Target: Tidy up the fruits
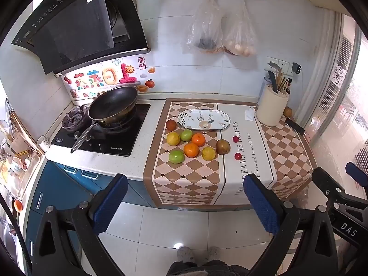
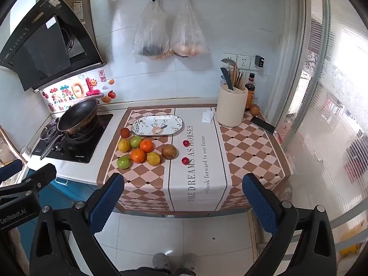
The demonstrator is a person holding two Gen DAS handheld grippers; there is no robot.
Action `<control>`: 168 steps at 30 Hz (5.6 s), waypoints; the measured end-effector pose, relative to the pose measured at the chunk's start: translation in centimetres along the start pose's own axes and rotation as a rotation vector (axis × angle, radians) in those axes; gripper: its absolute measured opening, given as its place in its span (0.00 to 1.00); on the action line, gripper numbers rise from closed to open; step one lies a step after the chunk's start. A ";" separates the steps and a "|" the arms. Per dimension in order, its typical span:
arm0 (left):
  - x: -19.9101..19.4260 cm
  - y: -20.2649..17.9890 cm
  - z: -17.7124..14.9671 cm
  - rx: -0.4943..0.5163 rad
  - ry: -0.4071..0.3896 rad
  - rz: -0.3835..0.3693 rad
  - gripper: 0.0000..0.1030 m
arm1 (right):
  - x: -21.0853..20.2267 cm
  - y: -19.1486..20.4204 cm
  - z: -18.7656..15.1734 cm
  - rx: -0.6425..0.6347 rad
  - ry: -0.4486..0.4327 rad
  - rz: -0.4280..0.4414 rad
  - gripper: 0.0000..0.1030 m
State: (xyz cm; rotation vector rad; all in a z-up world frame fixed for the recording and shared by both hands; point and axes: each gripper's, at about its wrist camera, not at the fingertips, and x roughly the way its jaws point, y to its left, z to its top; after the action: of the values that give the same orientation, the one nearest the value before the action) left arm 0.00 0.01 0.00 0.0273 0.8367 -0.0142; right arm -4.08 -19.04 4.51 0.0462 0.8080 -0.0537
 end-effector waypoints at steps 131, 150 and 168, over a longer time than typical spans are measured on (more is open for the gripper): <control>43.5 5.1 3.5 0.286 0.623 0.012 0.90 | 46.4 3.5 2.0 0.133 0.568 0.194 0.88; 51.8 2.3 1.5 0.516 0.755 -0.049 0.56 | 59.0 5.3 1.7 0.147 0.783 0.225 0.80; 47.8 11.9 7.9 -0.035 0.731 -0.131 0.55 | 57.3 2.2 4.4 0.220 0.716 0.320 0.67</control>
State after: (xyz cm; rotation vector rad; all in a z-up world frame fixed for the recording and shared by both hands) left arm 38.19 11.62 -29.98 -0.0601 1.5690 -0.1182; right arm 38.75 -18.89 -33.85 0.4198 1.4979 0.1879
